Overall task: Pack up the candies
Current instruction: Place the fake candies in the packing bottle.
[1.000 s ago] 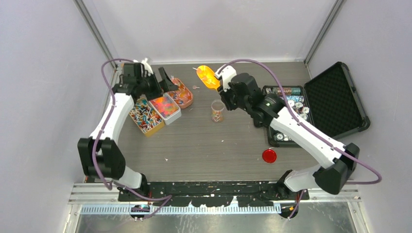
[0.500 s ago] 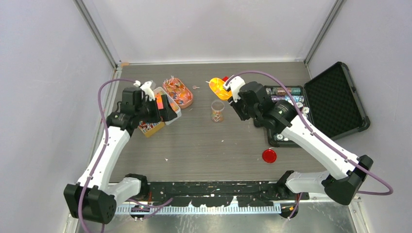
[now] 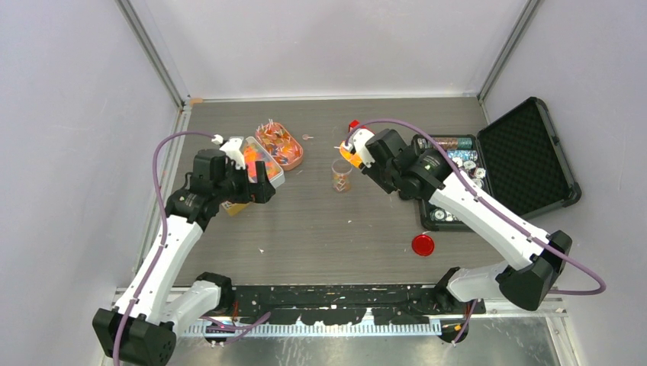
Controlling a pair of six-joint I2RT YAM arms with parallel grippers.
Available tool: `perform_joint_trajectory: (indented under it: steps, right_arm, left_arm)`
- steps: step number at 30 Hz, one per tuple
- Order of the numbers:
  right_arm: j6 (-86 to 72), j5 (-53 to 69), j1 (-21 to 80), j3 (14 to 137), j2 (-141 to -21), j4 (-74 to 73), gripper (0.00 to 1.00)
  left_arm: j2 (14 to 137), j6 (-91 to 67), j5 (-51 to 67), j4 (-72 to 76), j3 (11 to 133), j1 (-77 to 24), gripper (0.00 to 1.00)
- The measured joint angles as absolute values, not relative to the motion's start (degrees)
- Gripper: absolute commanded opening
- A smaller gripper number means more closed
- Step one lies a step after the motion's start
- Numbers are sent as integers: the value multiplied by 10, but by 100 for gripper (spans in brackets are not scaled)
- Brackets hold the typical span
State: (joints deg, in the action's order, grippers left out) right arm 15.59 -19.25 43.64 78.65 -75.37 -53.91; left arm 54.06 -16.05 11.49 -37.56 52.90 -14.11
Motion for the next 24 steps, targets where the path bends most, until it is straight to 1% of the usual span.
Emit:
perform_joint_trajectory:
  steps: [11,24]
  right_arm:
    - [201,-208,436,822,-788,-604,0]
    - [219,-241,447,849,-821,-646,0]
  left_arm:
    - [540,-154,119,-376,529,-142,100]
    - [539,-145,126,-375,529,-143,100]
